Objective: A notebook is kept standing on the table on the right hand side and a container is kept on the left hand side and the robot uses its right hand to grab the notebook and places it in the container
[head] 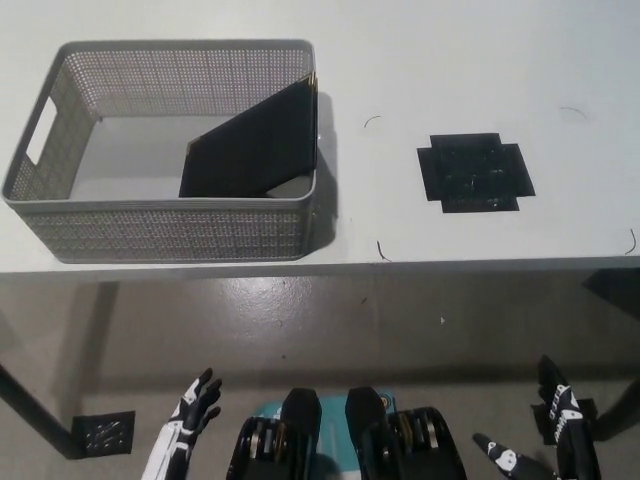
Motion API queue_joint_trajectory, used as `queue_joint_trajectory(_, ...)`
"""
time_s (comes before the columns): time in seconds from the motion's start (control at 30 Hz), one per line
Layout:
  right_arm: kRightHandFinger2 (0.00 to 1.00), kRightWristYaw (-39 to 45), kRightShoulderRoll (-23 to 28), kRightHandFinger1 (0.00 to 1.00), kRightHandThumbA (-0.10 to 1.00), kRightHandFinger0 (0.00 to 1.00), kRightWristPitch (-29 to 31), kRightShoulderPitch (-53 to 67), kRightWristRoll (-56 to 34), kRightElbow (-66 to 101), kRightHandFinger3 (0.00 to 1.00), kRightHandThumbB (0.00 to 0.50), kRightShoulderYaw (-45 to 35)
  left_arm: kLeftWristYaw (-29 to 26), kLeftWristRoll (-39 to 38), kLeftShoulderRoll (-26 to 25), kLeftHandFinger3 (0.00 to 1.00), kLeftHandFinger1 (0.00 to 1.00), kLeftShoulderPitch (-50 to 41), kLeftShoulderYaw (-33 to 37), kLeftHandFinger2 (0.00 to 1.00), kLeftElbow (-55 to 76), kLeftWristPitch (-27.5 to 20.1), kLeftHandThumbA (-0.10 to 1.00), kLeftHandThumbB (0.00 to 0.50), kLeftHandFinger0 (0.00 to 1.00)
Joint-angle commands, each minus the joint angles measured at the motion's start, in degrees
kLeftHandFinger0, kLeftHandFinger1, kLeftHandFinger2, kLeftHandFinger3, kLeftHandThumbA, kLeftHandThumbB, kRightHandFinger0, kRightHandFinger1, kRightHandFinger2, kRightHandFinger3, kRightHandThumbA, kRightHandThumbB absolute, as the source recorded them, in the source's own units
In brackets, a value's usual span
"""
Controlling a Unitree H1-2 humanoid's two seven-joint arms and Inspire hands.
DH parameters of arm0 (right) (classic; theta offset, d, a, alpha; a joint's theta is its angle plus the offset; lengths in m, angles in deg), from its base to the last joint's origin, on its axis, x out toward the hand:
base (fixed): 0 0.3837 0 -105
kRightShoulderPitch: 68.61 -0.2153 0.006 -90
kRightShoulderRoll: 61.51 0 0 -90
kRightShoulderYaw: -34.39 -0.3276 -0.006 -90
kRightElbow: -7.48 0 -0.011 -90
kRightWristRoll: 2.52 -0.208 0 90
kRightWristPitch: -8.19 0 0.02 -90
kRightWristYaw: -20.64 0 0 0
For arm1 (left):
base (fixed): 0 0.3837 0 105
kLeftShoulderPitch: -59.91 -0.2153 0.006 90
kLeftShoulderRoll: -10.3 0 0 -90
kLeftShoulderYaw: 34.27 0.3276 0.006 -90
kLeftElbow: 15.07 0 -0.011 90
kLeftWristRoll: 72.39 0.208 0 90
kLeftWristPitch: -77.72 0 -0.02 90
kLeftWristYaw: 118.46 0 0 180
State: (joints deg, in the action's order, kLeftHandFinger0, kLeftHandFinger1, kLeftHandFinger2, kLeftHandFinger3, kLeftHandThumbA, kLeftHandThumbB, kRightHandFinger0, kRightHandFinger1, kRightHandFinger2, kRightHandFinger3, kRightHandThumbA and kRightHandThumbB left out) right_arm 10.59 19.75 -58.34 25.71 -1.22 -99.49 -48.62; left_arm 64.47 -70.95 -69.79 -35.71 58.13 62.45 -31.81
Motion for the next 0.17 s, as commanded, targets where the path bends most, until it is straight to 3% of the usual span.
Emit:
queue_joint_trajectory(0.0,1.0,3.67,-0.25,1.0,1.0,1.0,3.46,-1.15,-2.06,-0.42,1.0,0.394,-0.8,0.24,-0.84,-0.34,1.0,1.0,0.75,-0.65,1.0,0.73,-1.1,1.0,0.29,1.0)
queue_joint_trajectory(0.13,1.0,4.5,-0.51,1.0,1.0,1.0,3.46,-1.68,-2.63,-0.5,1.0,0.42,-1.25,0.61,-1.52,-0.35,1.0,1.0,1.25,-0.81,1.0,0.63,-0.72,1.0,0.298,1.0)
